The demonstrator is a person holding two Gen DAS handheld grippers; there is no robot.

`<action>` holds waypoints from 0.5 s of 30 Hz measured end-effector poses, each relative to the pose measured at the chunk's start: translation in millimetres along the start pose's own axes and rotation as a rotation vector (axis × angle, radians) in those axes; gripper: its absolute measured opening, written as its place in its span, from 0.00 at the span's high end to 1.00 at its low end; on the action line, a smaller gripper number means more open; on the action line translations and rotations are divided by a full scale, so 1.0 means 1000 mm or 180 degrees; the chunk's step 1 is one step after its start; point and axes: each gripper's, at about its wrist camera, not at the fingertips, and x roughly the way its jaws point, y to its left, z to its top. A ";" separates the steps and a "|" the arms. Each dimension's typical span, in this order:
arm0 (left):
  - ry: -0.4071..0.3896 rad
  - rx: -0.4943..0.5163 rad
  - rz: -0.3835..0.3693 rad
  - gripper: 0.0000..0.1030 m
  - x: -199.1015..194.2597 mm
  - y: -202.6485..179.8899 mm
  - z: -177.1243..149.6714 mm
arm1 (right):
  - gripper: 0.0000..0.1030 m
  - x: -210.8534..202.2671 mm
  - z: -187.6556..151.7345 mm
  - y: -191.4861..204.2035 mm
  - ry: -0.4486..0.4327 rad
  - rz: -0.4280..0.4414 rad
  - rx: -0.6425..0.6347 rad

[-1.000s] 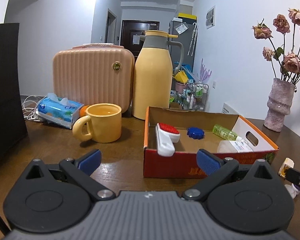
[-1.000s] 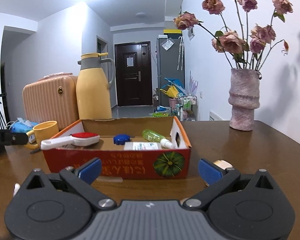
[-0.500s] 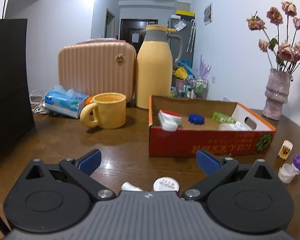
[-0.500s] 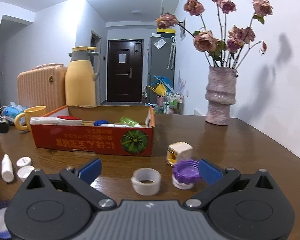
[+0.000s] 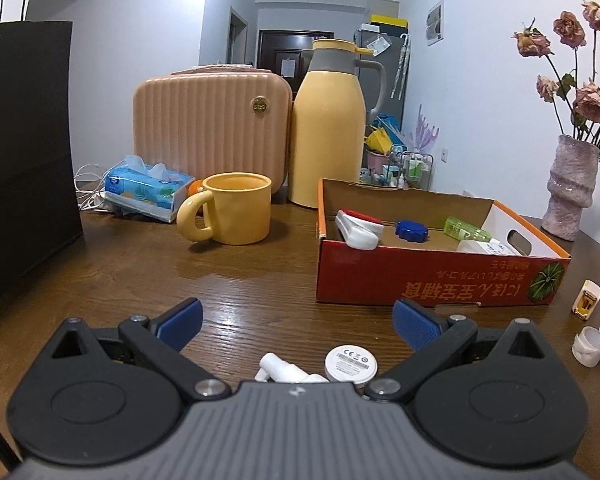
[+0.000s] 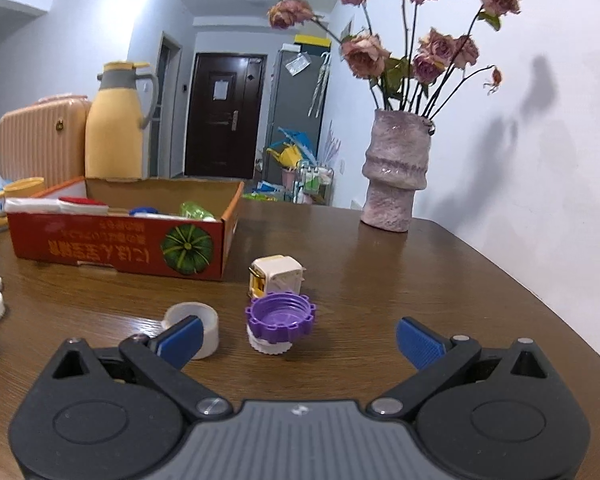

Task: Organize rigid objects
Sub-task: 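Grasp the purple cap with the right tool while the left tool approaches the white spray bottle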

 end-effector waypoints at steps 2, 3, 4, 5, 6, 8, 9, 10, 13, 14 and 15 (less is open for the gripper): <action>0.0012 -0.0010 0.0017 0.00 0.001 0.001 0.000 | 0.00 0.007 0.001 -0.003 0.0043 0.0017 -0.0045; 0.0014 -0.0015 0.0023 0.00 0.001 0.001 0.000 | 0.01 0.013 0.002 -0.004 0.0079 0.0024 -0.0070; 0.0019 -0.0020 0.0025 0.00 0.002 0.002 0.000 | 0.02 0.019 0.003 -0.004 0.0111 0.0027 -0.0098; 0.0023 -0.0021 0.0029 0.00 0.002 0.002 0.000 | 0.02 0.024 0.004 -0.003 0.0134 0.0039 -0.0125; 0.0028 -0.0021 0.0034 0.00 0.003 0.002 0.000 | 0.03 0.030 0.005 -0.002 0.0159 0.0050 -0.0155; 0.0043 -0.0024 0.0038 0.00 0.004 0.003 0.000 | 0.09 0.042 0.008 0.000 0.0203 0.0082 -0.0184; 0.0048 -0.0026 0.0040 0.00 0.004 0.003 0.000 | 0.12 0.048 0.009 0.001 0.0226 0.0101 -0.0195; 0.0055 -0.0029 0.0042 0.00 0.005 0.003 0.000 | 0.13 0.054 0.010 0.002 0.0258 0.0102 -0.0198; 0.0082 -0.0047 0.0038 0.00 0.007 0.004 0.000 | 0.27 0.072 0.014 0.005 0.0344 0.0111 -0.0192; 0.0094 -0.0053 0.0037 0.00 0.007 0.005 0.000 | 0.35 0.077 0.015 0.006 0.0356 0.0106 -0.0177; 0.0109 -0.0057 0.0039 0.00 0.009 0.005 0.000 | 0.48 0.080 0.015 0.007 0.0359 0.0098 -0.0162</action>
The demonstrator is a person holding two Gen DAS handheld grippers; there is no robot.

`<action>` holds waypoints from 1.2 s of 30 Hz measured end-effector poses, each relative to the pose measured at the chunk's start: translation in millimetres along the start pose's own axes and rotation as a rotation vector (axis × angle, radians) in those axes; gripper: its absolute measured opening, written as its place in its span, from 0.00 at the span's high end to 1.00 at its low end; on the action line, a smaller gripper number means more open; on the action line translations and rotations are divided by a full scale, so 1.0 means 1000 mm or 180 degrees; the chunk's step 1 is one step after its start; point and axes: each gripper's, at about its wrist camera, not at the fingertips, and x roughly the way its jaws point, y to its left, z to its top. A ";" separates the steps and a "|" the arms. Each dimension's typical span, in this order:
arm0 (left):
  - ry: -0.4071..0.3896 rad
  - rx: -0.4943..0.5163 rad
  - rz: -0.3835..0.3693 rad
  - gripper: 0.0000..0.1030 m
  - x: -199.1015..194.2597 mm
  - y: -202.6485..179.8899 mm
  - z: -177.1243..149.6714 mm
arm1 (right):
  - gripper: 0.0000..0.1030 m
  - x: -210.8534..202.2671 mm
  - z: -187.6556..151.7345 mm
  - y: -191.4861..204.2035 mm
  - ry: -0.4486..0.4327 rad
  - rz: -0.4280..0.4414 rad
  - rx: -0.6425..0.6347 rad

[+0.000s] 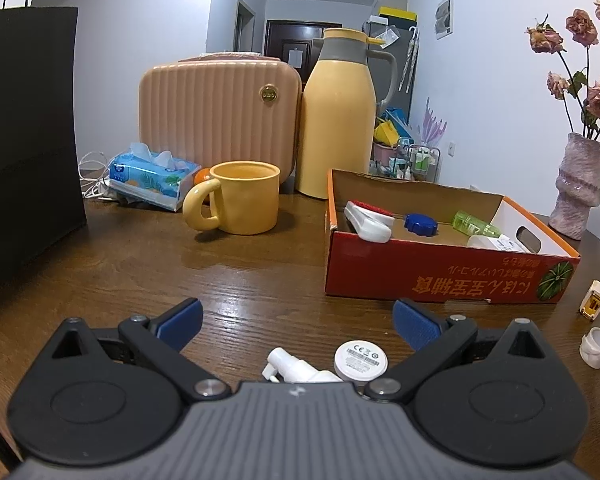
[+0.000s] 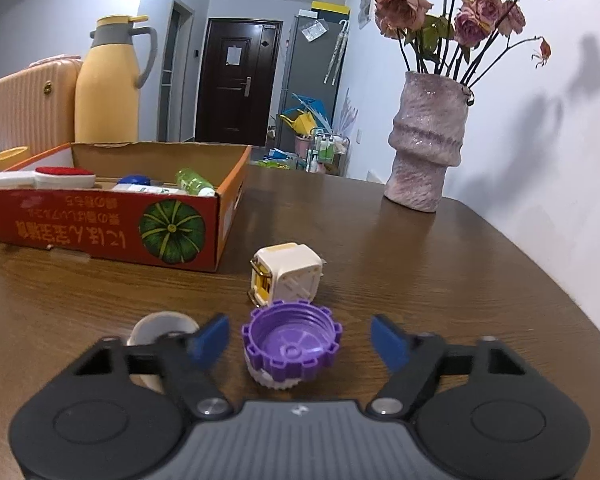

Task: Organize rigid objects
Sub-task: 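Grasp the purple cap with the right tool while the left tool approaches the white spray bottle, then grasp the white spray bottle with the left tool while the right tool holds the purple cap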

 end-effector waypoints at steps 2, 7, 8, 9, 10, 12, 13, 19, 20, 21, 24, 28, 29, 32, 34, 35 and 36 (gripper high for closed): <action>0.0033 -0.0006 -0.0002 0.00 0.002 0.001 0.000 | 0.48 0.005 0.001 0.000 0.0008 0.0021 0.0048; 0.0087 -0.0003 -0.0019 0.00 0.005 0.001 0.000 | 0.48 0.009 0.001 -0.004 0.0005 0.0088 0.0198; 0.0094 0.0003 -0.0017 0.00 0.005 0.001 0.000 | 0.48 0.007 0.000 -0.006 -0.0020 0.0094 0.0230; 0.0097 0.0008 -0.0014 0.00 0.005 0.001 0.000 | 0.48 0.006 0.000 -0.008 -0.0049 0.0092 0.0264; 0.0098 0.0011 -0.0018 0.00 0.005 0.001 0.000 | 0.48 0.005 0.000 -0.009 -0.0074 0.0084 0.0287; 0.0111 0.0024 -0.0042 0.00 0.006 0.001 0.000 | 0.48 0.002 0.000 -0.011 -0.0136 0.0060 0.0321; 0.0120 0.0033 -0.0055 0.00 0.006 0.000 0.000 | 0.48 0.000 -0.001 -0.011 -0.0179 0.0040 0.0334; 0.0161 0.0114 -0.0181 0.00 0.006 0.000 -0.002 | 0.48 -0.017 -0.002 -0.012 -0.0398 -0.0010 0.0427; 0.0175 0.0144 -0.0216 0.00 0.006 0.001 -0.003 | 0.48 -0.020 -0.003 -0.012 -0.0424 -0.0017 0.0440; 0.0188 0.0188 -0.0257 0.00 0.007 0.001 -0.003 | 0.48 -0.023 -0.003 -0.012 -0.0460 -0.0024 0.0459; 0.0224 0.0360 -0.0390 0.00 0.007 0.004 -0.007 | 0.48 -0.034 -0.006 -0.010 -0.0557 -0.0035 0.0520; 0.0217 0.0553 -0.0495 0.00 0.008 0.010 -0.011 | 0.48 -0.047 -0.011 -0.008 -0.0635 -0.0034 0.0594; 0.0216 0.0585 -0.0563 0.00 0.008 0.012 -0.012 | 0.48 -0.050 -0.012 -0.006 -0.0641 -0.0030 0.0602; 0.0283 0.0729 -0.0816 0.00 0.010 0.014 -0.014 | 0.48 -0.057 -0.018 -0.001 -0.0641 -0.0025 0.0637; 0.0330 0.0831 -0.0955 0.00 0.011 0.015 -0.016 | 0.48 -0.061 -0.021 0.004 -0.0646 -0.0040 0.0673; 0.0353 0.0885 -0.1019 0.00 0.012 0.014 -0.018 | 0.48 -0.064 -0.023 0.005 -0.0657 -0.0049 0.0693; 0.0378 0.0942 -0.1076 0.00 0.013 0.014 -0.019 | 0.48 -0.067 -0.024 0.007 -0.0673 -0.0066 0.0715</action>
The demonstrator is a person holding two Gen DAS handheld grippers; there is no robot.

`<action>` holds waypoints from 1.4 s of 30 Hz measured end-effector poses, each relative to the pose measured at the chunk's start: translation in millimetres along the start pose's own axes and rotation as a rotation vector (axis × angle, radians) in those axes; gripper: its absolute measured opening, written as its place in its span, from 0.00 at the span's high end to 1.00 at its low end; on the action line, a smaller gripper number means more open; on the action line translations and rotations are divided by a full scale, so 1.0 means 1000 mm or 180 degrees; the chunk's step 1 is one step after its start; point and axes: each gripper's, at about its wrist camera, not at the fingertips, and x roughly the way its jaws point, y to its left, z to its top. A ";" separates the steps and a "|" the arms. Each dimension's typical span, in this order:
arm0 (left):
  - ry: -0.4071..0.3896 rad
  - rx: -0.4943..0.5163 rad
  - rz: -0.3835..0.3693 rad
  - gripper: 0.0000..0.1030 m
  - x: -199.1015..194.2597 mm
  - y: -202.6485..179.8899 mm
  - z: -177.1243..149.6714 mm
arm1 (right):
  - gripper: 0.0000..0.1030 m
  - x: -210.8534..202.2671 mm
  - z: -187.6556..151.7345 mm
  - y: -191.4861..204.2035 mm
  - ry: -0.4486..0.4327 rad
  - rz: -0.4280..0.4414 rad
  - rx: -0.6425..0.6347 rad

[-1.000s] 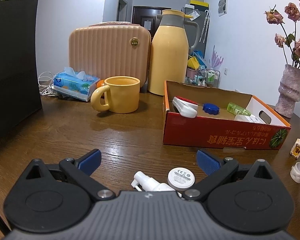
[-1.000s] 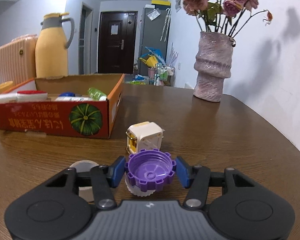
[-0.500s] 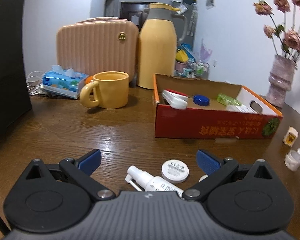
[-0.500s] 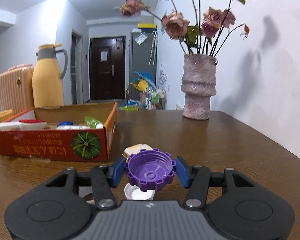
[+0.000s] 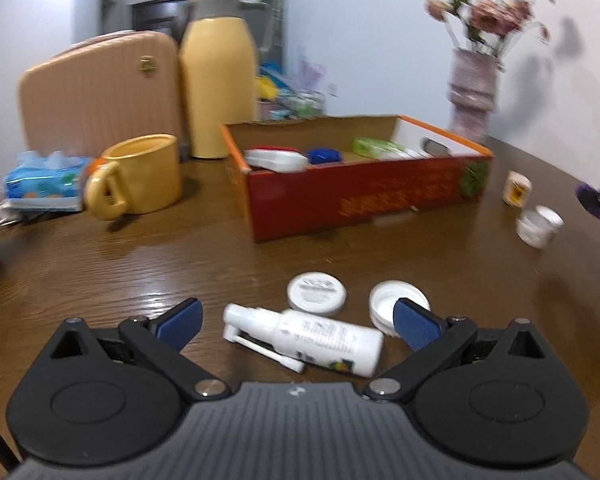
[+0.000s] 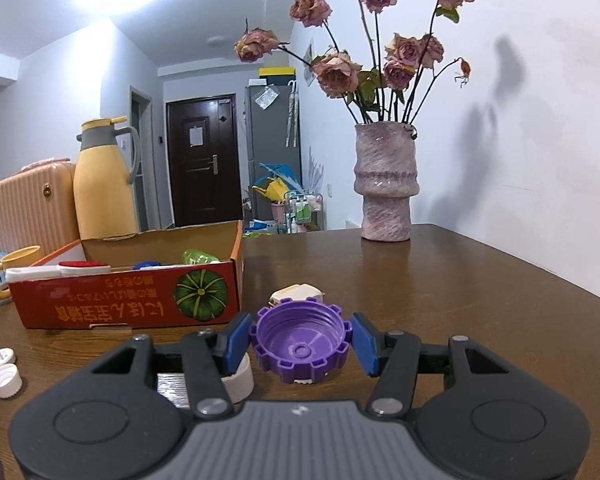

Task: Organize rigid objects
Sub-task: 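Grasp the white spray bottle with the left tool while the right tool holds the purple cap, then carry the white spray bottle and purple cap with both tools over the box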

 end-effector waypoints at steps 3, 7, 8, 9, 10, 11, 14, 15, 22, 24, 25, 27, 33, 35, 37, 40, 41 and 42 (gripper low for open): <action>0.0080 0.0127 -0.0079 0.00 0.005 0.000 -0.003 | 0.48 -0.006 -0.002 0.005 -0.0017 -0.0035 0.0035; 0.0162 0.0238 -0.0217 0.00 0.010 0.004 -0.006 | 0.48 -0.011 -0.004 0.008 -0.0043 -0.0079 0.0092; 0.0183 0.0266 -0.0240 0.00 0.012 0.005 -0.007 | 0.48 -0.012 -0.004 0.009 -0.0042 -0.0094 0.0105; 0.0214 0.0293 -0.0265 0.00 0.015 0.006 -0.007 | 0.48 -0.012 -0.004 0.009 -0.0045 -0.0119 0.0121; 0.0245 0.0317 -0.0289 0.00 0.018 0.006 -0.007 | 0.48 -0.012 -0.005 0.009 -0.0045 -0.0139 0.0133; 0.0273 0.0338 -0.0306 0.00 0.020 0.007 -0.007 | 0.48 -0.012 -0.005 0.009 -0.0041 -0.0162 0.0147; 0.0329 0.0387 -0.0329 0.00 0.029 0.008 -0.005 | 0.48 -0.012 -0.005 0.010 -0.0039 -0.0209 0.0177; 0.0342 0.0409 -0.0331 0.00 0.031 0.008 -0.004 | 0.48 -0.012 -0.005 0.010 -0.0037 -0.0219 0.0184; 0.0330 0.0478 -0.0320 0.00 0.038 0.007 -0.001 | 0.48 -0.012 -0.005 0.013 -0.0025 -0.0210 0.0174; 0.0346 0.0516 -0.0313 0.00 0.041 0.006 0.000 | 0.48 -0.011 -0.005 0.012 -0.0009 -0.0204 0.0188; 0.0357 0.0525 -0.0326 0.00 0.043 0.006 0.000 | 0.48 -0.011 -0.005 0.012 -0.0005 -0.0202 0.0192; 0.0345 0.0550 -0.0328 0.00 0.044 0.006 0.001 | 0.48 -0.010 -0.005 0.012 -0.0002 -0.0199 0.0195; 0.0273 0.0650 -0.0326 0.04 0.040 0.003 0.000 | 0.48 -0.010 -0.005 0.012 0.0001 -0.0200 0.0200; 0.0229 0.0694 -0.0287 0.04 0.038 0.000 -0.001 | 0.48 -0.010 -0.005 0.012 0.0000 -0.0198 0.0199; 0.0185 0.0688 -0.0217 0.04 0.036 -0.001 -0.002 | 0.48 -0.010 -0.005 0.012 -0.0001 -0.0196 0.0203; 0.0136 0.0609 -0.0135 0.04 0.033 0.002 -0.001 | 0.48 -0.010 -0.006 0.013 -0.0001 -0.0176 0.0223; 0.0115 0.0585 -0.0098 0.04 0.031 0.003 -0.001 | 0.48 -0.010 -0.006 0.013 -0.0003 -0.0170 0.0227; 0.0097 0.0559 -0.0066 0.04 0.030 0.003 -0.001 | 0.48 -0.010 -0.006 0.013 -0.0007 -0.0165 0.0228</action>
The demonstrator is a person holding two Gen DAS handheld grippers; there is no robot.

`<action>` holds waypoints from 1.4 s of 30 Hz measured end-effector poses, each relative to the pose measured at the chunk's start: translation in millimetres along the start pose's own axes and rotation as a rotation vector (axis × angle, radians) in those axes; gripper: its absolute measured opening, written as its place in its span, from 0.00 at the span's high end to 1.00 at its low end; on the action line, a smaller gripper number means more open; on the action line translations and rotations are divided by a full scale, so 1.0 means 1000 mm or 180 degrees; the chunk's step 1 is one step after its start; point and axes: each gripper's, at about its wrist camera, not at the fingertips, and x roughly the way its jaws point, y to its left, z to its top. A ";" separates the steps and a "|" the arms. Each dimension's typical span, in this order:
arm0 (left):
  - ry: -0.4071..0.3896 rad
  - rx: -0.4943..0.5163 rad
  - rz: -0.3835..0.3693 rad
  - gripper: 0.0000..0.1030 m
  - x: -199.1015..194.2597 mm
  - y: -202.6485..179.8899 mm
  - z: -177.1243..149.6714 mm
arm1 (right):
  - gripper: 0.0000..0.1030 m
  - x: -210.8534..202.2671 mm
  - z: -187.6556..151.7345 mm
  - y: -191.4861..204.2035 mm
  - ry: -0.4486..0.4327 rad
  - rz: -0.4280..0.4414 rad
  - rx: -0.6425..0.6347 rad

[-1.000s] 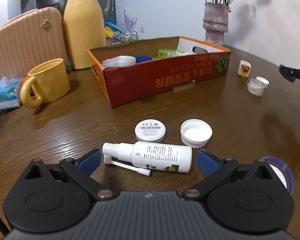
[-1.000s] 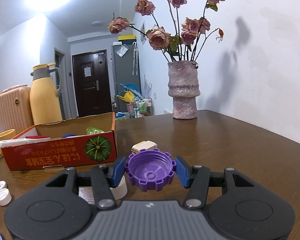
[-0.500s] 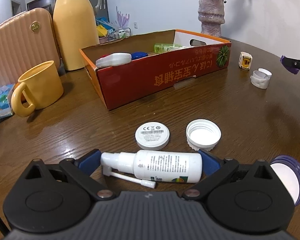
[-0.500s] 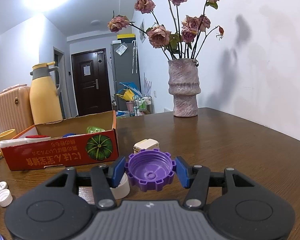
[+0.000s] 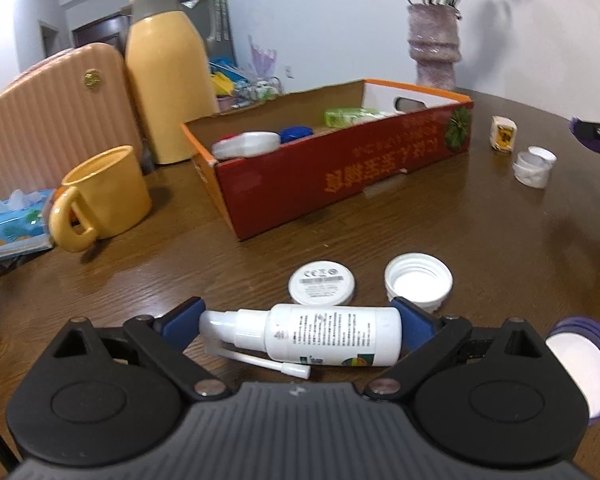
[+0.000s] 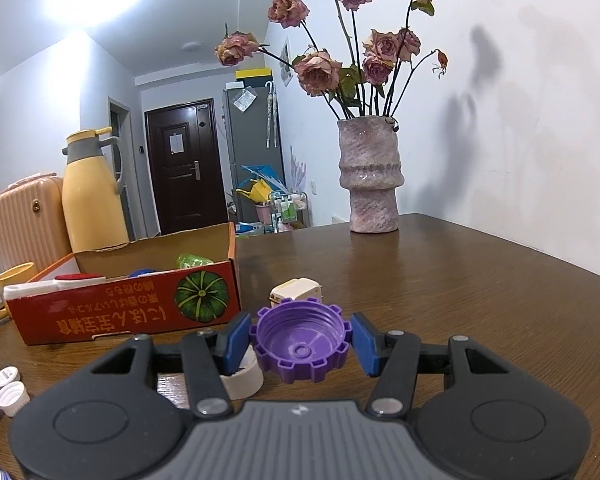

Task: Organize rigid objects
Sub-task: 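Carry the white spray bottle and purple cap with both tools over the box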

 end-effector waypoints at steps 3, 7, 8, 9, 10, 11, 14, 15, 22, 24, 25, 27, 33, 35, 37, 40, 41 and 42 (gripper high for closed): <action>-0.0049 -0.0087 0.0086 0.04 -0.005 0.001 0.001 | 0.48 -0.001 0.000 0.000 -0.0018 0.0011 0.0003; -0.0134 -0.0198 0.0180 0.04 -0.013 0.001 0.001 | 0.48 -0.003 0.000 0.000 -0.0043 0.0019 0.0001; -0.0158 -0.0228 0.0207 0.04 -0.016 0.001 0.001 | 0.48 -0.003 -0.001 0.001 -0.0048 0.0022 0.0000; -0.0184 -0.0256 0.0233 0.04 -0.018 0.001 0.001 | 0.48 -0.003 -0.001 0.000 -0.0050 0.0025 0.0000; -0.0211 -0.0284 0.0265 0.04 -0.021 0.001 0.002 | 0.48 -0.003 -0.001 0.000 -0.0053 0.0030 0.0001; -0.0239 -0.0318 0.0298 0.04 -0.024 0.001 0.002 | 0.48 -0.004 -0.001 0.000 -0.0057 0.0035 0.0001; -0.0312 -0.0435 0.0384 0.04 -0.032 0.001 0.002 | 0.48 -0.005 -0.001 0.001 -0.0073 0.0057 -0.0008; -0.0340 -0.0472 0.0408 0.04 -0.035 0.001 0.002 | 0.48 -0.005 -0.001 0.001 -0.0080 0.0066 -0.0017; -0.0496 -0.0713 0.0533 0.04 -0.052 -0.003 0.004 | 0.48 -0.008 0.001 0.009 -0.0109 0.0172 -0.0103; -0.0537 -0.0761 0.0560 0.04 -0.057 -0.005 0.006 | 0.48 -0.010 0.003 0.012 -0.0117 0.0234 -0.0124; -0.0558 -0.0786 0.0564 0.04 -0.058 -0.006 0.007 | 0.48 -0.011 0.004 0.014 -0.0120 0.0267 -0.0135; -0.0599 -0.0842 0.0556 0.04 -0.062 -0.009 0.010 | 0.48 -0.011 0.006 0.020 -0.0121 0.0332 -0.0180; -0.0689 -0.0917 0.0556 0.04 -0.066 -0.019 0.023 | 0.48 -0.010 0.012 0.036 -0.0126 0.0514 -0.0290; -0.0729 -0.0937 0.0566 0.04 -0.067 -0.022 0.030 | 0.48 -0.009 0.016 0.040 -0.0138 0.0562 -0.0314; -0.0774 -0.0963 0.0554 0.04 -0.068 -0.024 0.038 | 0.48 -0.008 0.020 0.045 -0.0159 0.0609 -0.0343; -0.0851 -0.0978 0.0566 0.04 -0.070 -0.028 0.051 | 0.48 -0.005 0.029 0.052 -0.0183 0.0688 -0.0389; -0.0875 -0.0981 0.0578 0.04 -0.070 -0.030 0.055 | 0.48 -0.004 0.031 0.055 -0.0188 0.0708 -0.0404; -0.0899 -0.0985 0.0585 0.04 -0.069 -0.030 0.059 | 0.48 -0.002 0.033 0.057 -0.0193 0.0735 -0.0422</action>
